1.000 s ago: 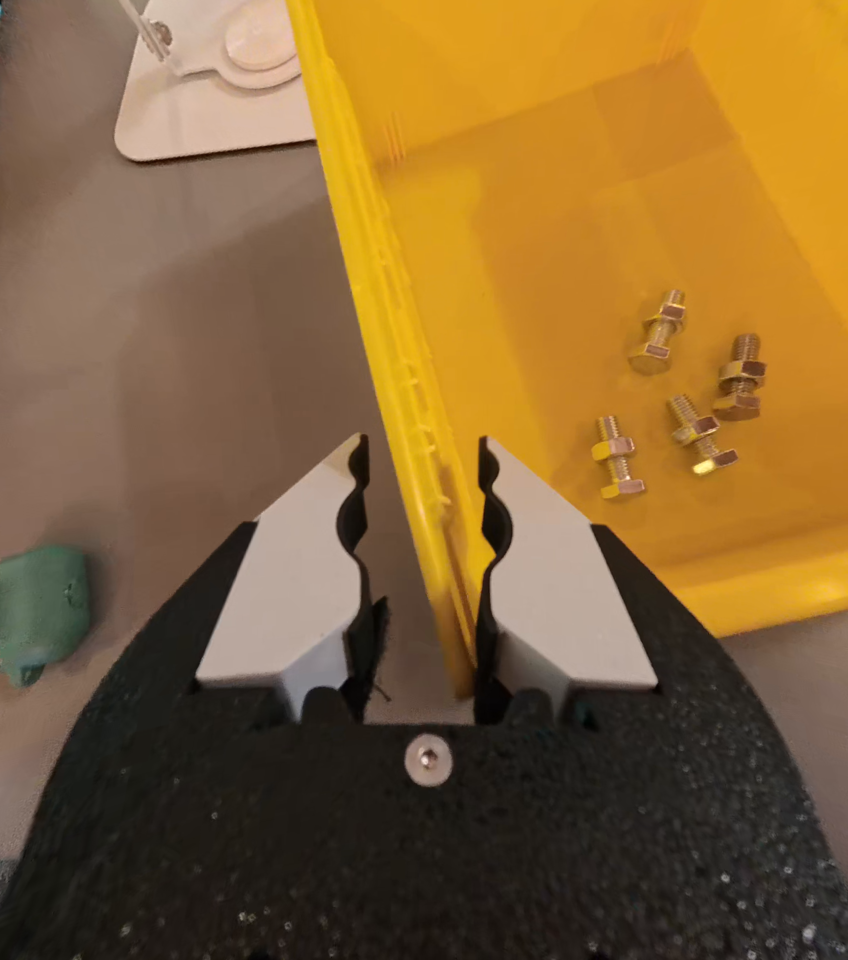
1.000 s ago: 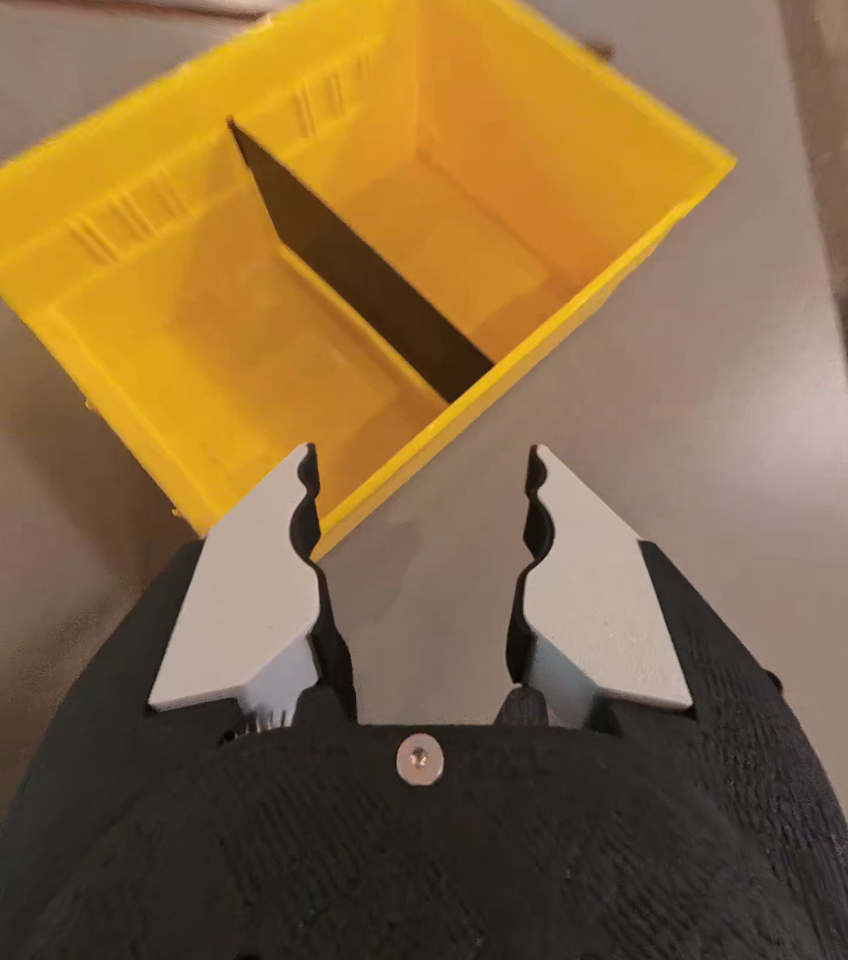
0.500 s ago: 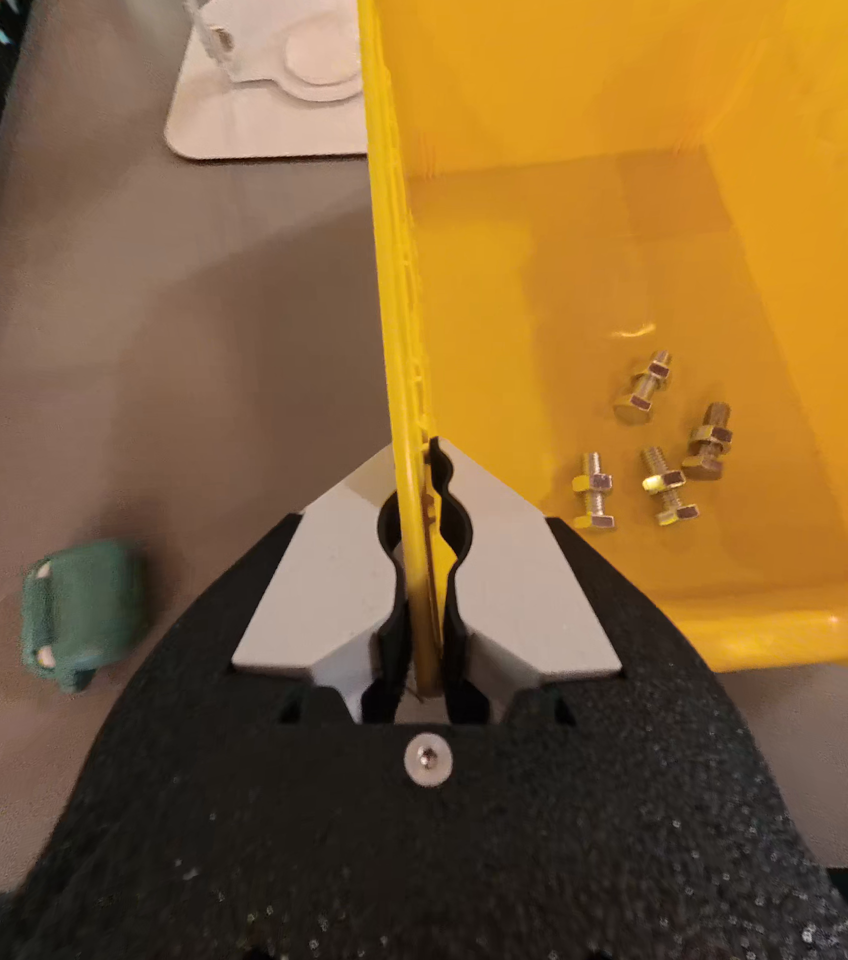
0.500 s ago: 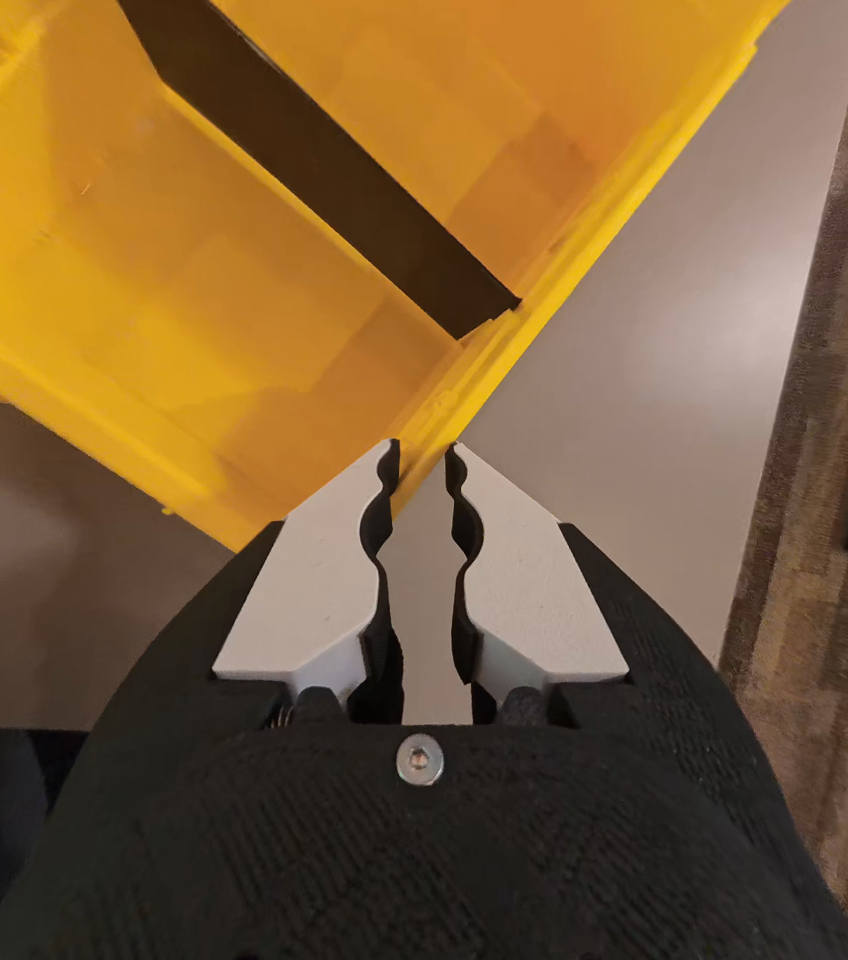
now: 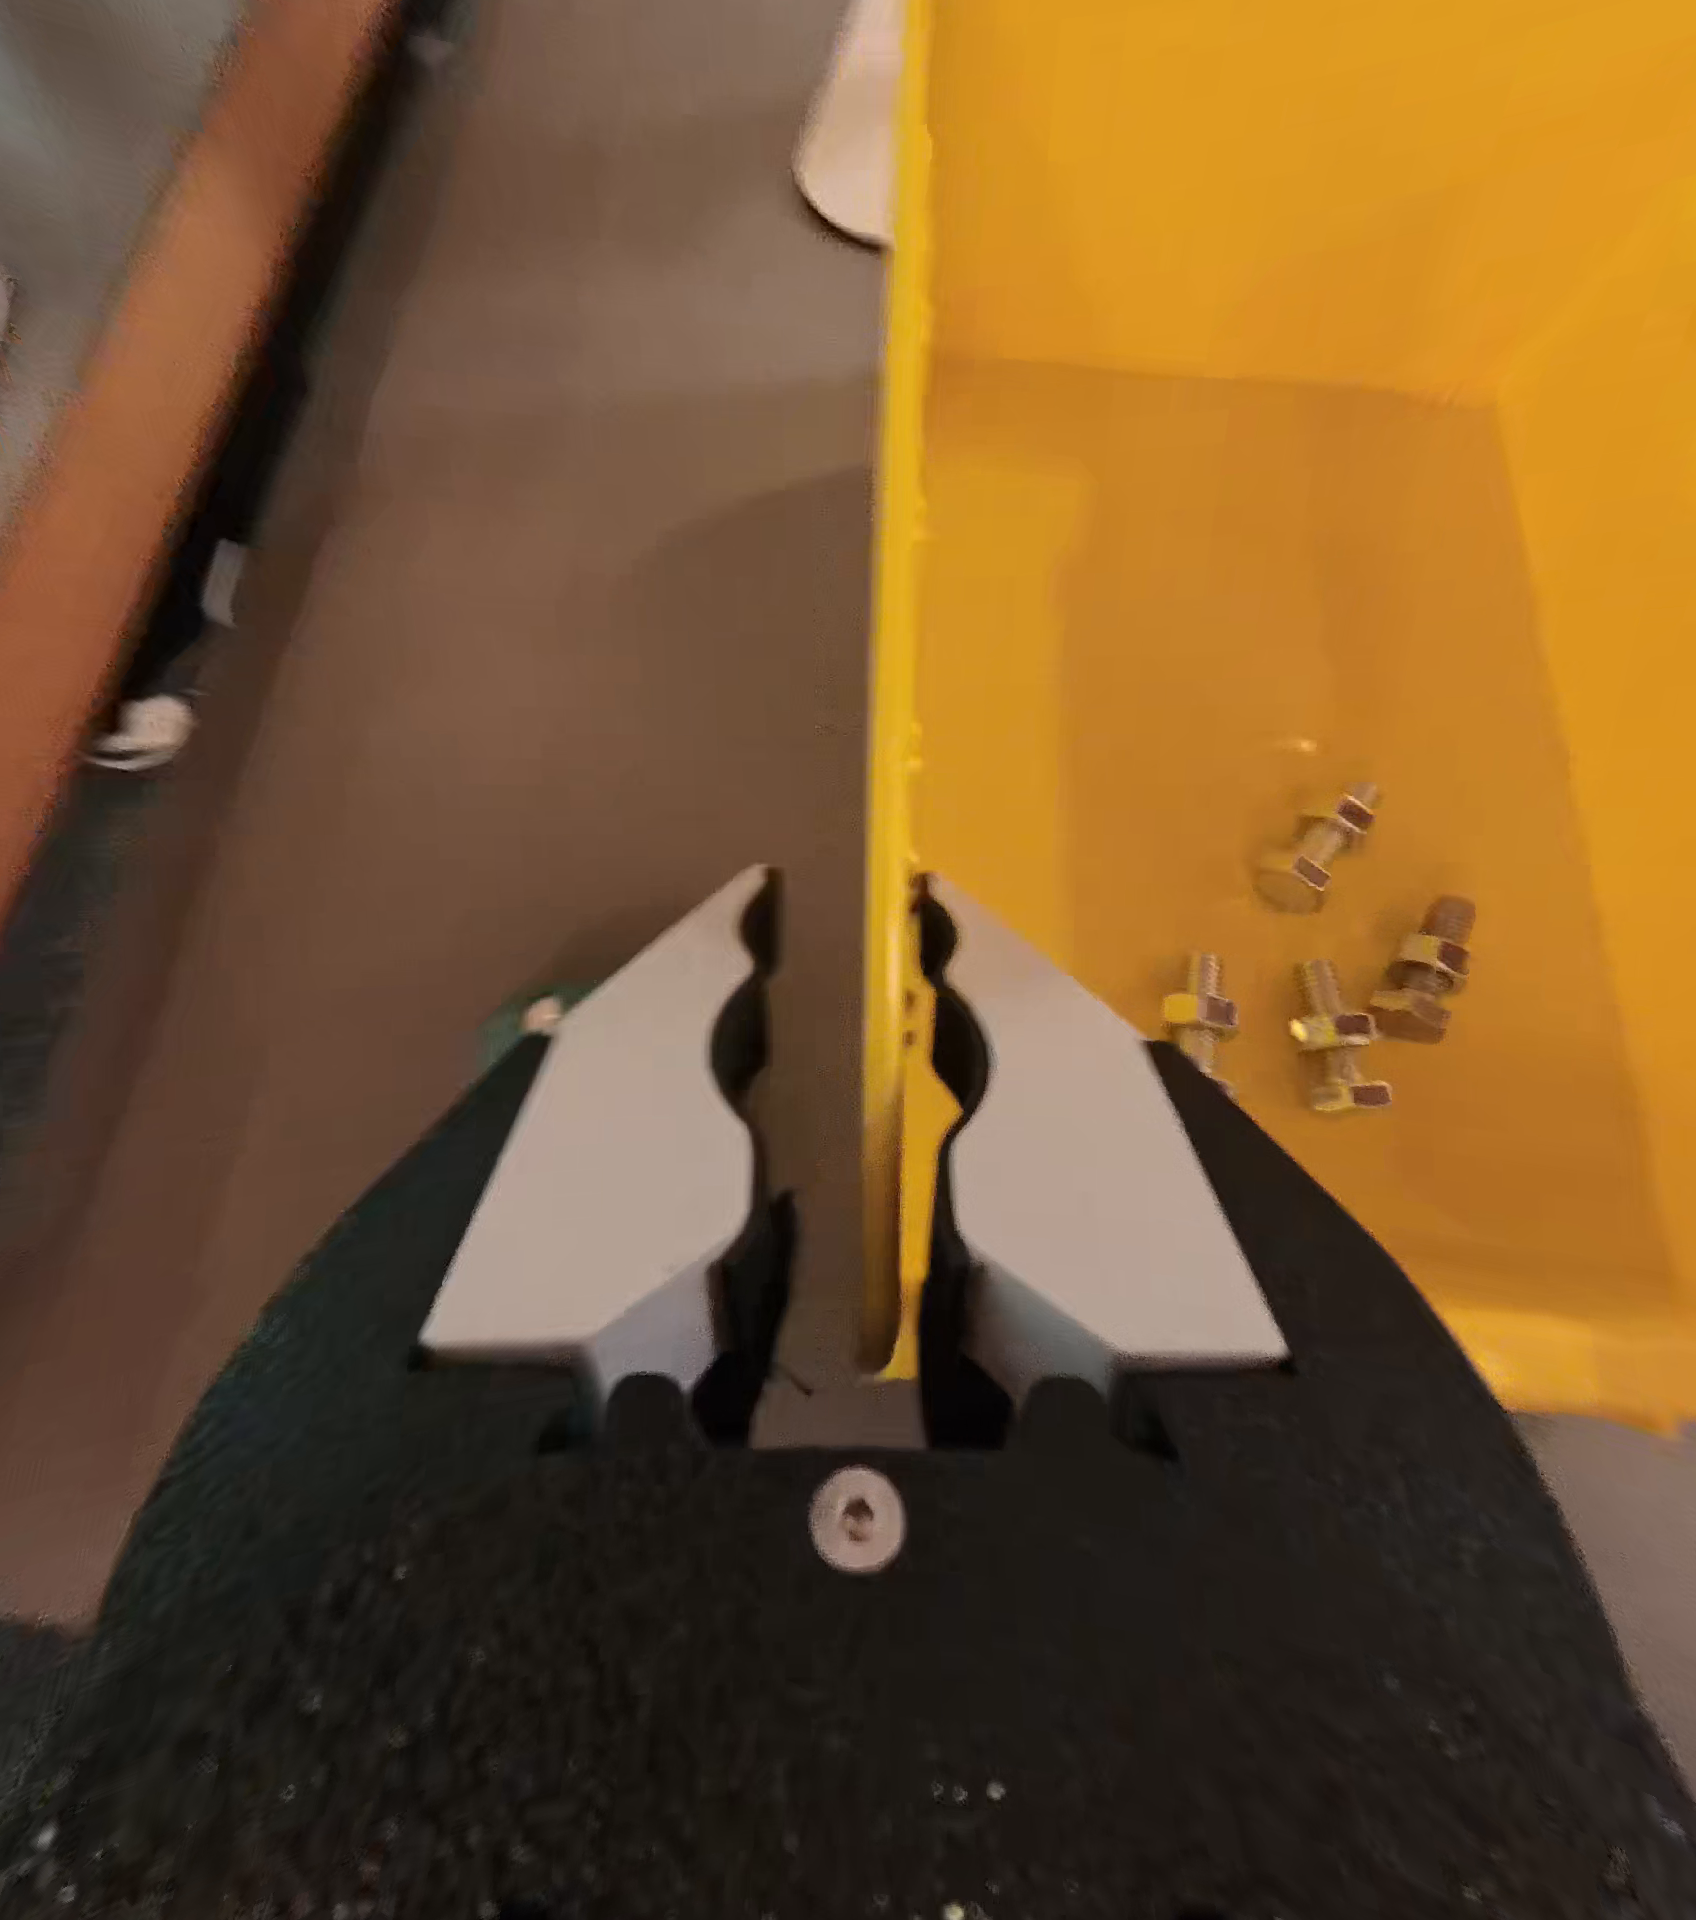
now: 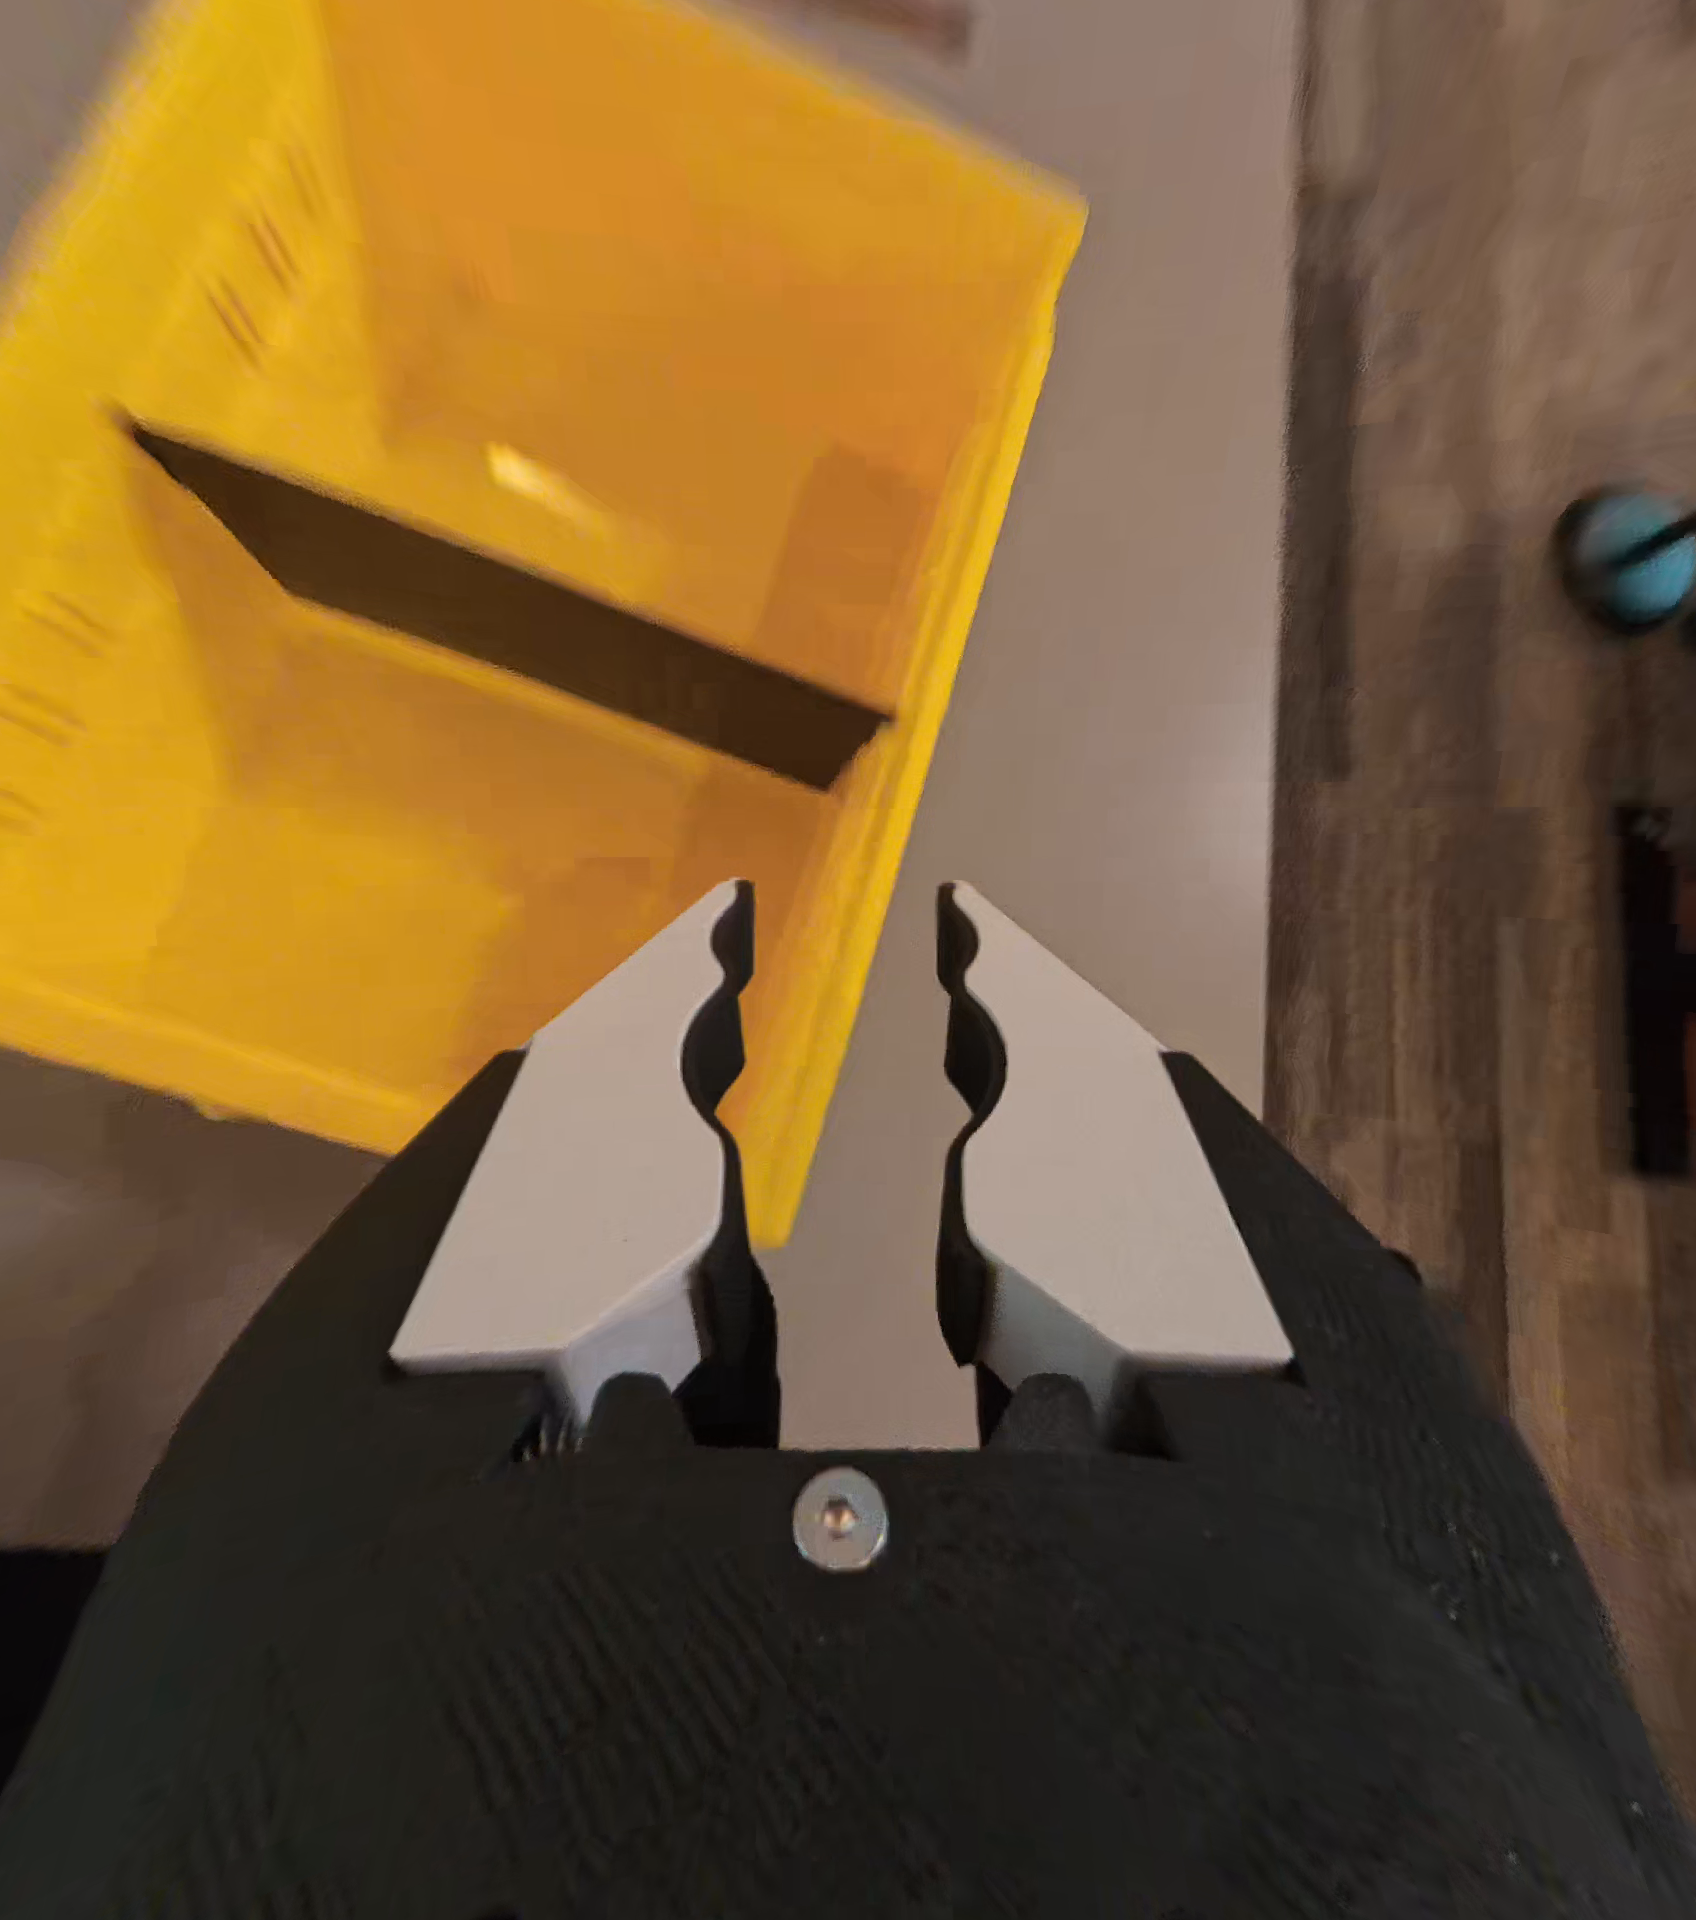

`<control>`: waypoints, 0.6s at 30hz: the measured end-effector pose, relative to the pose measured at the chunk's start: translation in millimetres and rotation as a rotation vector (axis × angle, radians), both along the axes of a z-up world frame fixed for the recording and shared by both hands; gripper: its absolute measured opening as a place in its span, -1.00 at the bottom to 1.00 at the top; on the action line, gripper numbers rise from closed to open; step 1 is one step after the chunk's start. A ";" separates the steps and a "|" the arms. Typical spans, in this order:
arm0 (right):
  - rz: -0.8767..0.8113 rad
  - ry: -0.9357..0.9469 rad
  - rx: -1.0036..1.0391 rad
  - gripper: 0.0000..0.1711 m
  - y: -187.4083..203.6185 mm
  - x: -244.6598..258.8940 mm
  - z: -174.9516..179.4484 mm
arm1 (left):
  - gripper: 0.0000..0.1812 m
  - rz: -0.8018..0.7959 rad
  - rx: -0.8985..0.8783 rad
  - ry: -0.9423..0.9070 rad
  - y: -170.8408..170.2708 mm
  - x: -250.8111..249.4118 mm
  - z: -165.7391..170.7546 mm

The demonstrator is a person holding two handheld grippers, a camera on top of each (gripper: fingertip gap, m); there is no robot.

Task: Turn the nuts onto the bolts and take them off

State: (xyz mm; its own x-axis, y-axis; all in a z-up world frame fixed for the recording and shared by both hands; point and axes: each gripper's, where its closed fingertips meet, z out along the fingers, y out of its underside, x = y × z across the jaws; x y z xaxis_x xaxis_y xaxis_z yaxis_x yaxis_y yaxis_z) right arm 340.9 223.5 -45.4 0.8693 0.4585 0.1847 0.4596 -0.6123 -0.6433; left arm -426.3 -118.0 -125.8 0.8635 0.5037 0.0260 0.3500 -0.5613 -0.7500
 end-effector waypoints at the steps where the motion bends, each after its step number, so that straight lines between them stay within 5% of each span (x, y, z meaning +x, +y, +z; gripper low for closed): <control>1: 0.002 0.032 0.105 -0.58 -2.4 -11.5 21.7 | -0.53 0.029 0.016 0.069 -3.9 -4.3 10.6; 4: 0.158 0.190 0.418 -0.59 -21.6 -86.5 85.5 | -0.52 -0.027 0.124 0.264 6.7 12.9 56.9; 7: 0.472 0.369 0.640 -0.62 -59.0 -195.3 116.1 | -0.66 -0.328 0.083 0.287 48.0 68.0 61.4; 13: 0.766 0.413 0.758 -0.66 -72.7 -339.4 55.7 | -0.78 -0.528 -0.287 0.059 77.9 91.2 -11.2; 18: 0.840 0.472 0.785 -0.70 -68.6 -388.0 8.8 | -0.78 -0.559 -0.397 -0.037 76.2 87.8 -38.8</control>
